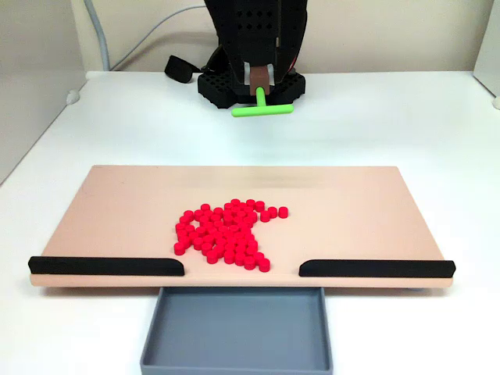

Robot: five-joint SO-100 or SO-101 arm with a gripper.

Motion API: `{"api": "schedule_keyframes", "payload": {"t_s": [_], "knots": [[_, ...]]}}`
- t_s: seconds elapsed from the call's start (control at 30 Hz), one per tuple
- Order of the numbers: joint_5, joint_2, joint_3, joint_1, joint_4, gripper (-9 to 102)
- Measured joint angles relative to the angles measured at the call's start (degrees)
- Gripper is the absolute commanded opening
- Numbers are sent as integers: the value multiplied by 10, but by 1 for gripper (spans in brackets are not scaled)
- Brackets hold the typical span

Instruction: Push granules from left to the grey container

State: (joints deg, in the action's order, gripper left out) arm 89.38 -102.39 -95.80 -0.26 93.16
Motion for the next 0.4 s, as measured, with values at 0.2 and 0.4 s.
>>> {"api": "schedule_keyframes", "payload": {"t_s": [0.2,0.4], "knots": [[-5,0,0,0,0,0],[-21,0,0,1,0,0]]}}
